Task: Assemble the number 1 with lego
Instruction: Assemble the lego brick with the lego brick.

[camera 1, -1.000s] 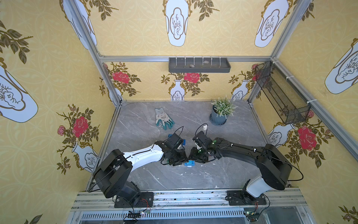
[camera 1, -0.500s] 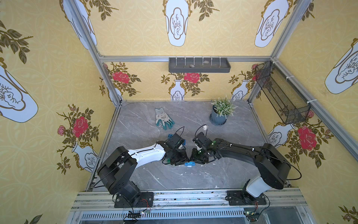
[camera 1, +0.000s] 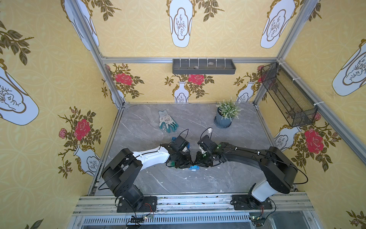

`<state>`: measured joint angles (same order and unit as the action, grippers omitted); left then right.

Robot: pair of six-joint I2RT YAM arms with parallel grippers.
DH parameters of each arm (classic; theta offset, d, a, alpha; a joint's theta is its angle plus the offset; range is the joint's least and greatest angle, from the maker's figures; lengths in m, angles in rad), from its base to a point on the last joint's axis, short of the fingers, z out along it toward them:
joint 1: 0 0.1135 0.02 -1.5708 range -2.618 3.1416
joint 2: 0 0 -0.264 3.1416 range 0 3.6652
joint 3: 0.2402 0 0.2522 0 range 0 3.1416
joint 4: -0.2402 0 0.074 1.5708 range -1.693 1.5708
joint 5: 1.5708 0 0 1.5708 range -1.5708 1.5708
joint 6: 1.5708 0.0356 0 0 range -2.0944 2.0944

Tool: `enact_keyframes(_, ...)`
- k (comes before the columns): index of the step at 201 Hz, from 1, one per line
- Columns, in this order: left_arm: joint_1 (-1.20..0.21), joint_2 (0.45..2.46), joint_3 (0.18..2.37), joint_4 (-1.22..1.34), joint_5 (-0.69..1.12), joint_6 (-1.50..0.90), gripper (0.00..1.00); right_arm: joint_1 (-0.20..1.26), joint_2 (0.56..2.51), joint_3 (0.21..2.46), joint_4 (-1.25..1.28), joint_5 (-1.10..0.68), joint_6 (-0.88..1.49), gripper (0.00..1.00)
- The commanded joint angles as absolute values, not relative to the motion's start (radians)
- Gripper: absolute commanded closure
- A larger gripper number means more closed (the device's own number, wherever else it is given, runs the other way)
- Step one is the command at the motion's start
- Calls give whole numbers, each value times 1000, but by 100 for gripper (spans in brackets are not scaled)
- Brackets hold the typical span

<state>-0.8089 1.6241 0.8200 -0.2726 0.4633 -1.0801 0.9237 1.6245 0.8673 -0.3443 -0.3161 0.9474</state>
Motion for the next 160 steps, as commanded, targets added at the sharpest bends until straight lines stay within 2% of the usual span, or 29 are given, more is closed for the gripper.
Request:
enact_keyframes(1, -819, 1683, 805, -307, 395, -1086, 71, 935, 1671, 840, -382, -302, 972, 71)
enact_keyframes(160, -822, 1735, 873, -460, 348, -1024, 74, 966, 1739, 890, -377, -296, 952, 72)
